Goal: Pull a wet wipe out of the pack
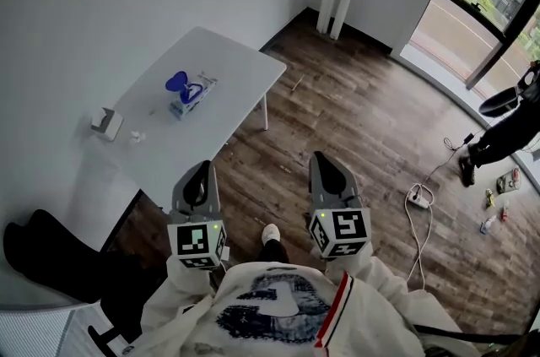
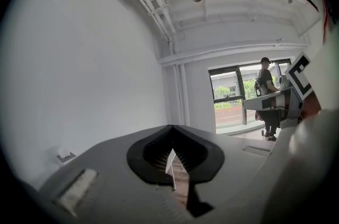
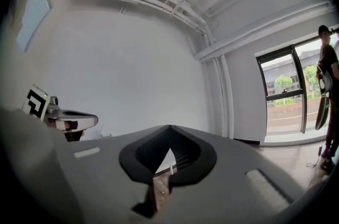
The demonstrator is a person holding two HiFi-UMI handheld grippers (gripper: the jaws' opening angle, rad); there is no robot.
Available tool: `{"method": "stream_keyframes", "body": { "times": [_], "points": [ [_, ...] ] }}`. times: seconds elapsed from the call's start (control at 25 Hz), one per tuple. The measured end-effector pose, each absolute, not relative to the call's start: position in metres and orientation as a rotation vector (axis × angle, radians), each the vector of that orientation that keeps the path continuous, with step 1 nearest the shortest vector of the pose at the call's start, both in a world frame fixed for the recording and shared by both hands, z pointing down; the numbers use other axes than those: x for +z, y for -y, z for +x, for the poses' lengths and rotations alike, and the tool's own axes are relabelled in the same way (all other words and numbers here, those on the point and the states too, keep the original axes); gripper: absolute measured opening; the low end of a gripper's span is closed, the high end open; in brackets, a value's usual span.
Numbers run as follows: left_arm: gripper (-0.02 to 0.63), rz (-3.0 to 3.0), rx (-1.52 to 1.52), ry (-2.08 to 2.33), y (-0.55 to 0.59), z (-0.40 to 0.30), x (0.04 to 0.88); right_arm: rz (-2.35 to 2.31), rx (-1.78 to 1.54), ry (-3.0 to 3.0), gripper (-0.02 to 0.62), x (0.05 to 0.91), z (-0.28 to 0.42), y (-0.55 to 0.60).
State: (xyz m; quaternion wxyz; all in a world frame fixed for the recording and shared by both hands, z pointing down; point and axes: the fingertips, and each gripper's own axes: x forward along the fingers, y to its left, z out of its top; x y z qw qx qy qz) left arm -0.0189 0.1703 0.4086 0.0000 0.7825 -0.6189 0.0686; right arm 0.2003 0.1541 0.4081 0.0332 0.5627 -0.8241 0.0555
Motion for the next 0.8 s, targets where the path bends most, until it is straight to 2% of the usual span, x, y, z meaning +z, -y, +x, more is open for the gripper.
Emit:
{"method": "stream_keyframes", "body": {
  "times": [0.32, 0.8],
  "points": [
    [0.003, 2.465, 0.248, 1.916, -0.112, -0.026, 0.422, 1.702, 0.183, 2.538, 0.005, 0.419, 0.182, -0.095],
    [0.003, 2.373, 0.203, 1.992, -0.045, -0.082, 0.427, 1.59, 0.19, 2.567, 0.005, 0.426, 0.128, -0.017]
  ]
}}
